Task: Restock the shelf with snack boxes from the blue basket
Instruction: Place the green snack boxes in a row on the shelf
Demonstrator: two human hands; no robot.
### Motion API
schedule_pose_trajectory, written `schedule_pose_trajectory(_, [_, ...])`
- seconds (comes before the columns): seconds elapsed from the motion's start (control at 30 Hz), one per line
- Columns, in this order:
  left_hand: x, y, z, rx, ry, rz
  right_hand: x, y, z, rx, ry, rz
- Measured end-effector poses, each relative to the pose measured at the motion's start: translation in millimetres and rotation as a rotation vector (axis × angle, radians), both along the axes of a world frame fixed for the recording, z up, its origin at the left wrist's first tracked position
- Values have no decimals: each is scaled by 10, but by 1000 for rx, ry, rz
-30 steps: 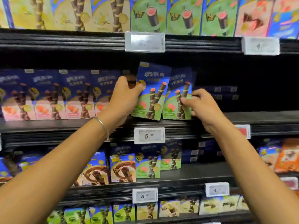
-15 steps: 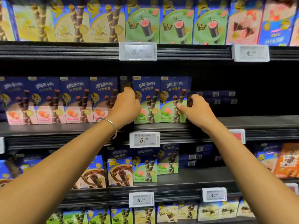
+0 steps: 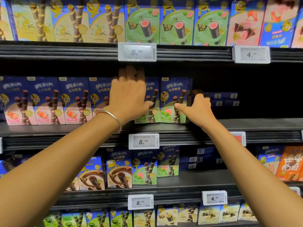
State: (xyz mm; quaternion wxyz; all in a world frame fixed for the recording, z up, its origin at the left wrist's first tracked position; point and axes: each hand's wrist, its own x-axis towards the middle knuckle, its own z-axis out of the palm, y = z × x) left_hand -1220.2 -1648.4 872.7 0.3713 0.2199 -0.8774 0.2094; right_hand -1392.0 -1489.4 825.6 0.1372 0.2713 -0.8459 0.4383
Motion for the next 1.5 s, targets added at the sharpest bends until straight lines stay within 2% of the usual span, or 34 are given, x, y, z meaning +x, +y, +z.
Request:
schedule_pose_trajectory(0.1, [-79,-16,124,138,-151,-98,-65,0,28,32,-85,45])
schedule_pose_trajectory(0.2, [-153,-81,331,369,-416,-47,-133,16,50,-43,-298,214])
schedule_pose_trajectory(0.27, [-211,-130,438,563,-568,-20,-195,4,23,-43,-347,250])
schedule_pose_trajectory(0.43, [-385,-263,516,708,-594,-24,-280,-24,2,-36,-318,259])
schedule_pose_trajectory(0.57, [-427,-274,508,683,-588,-39,-326,-3,32,17,-300,247])
schedule_pose_trajectory(0.7, [-401,-313,443,558,-451,-149,-360,19,18,-14,-263,227])
schedule_pose_trajectory(0.8, [-396,-365,381,582,-438,-214,-388,-3,-9,9,-227,220])
schedule_pose_trajectory(0.93, [-417,-386,347,355,-425,-245,-380,-48,-39,14,-179,224])
schedule_pose_trajectory(1.1, [-408,-393,337,245,-404,-253,-315,-63,-61,-15,-158,235])
schedule_pose_trajectory(1.37, [-369,-300,399,299,-398,-324,-303,-7,-61,-154,-147,195])
schedule_pose_trajectory(1.5, [-351,-266,399,360,-424,-238,-320,-8,-78,-177,-179,192])
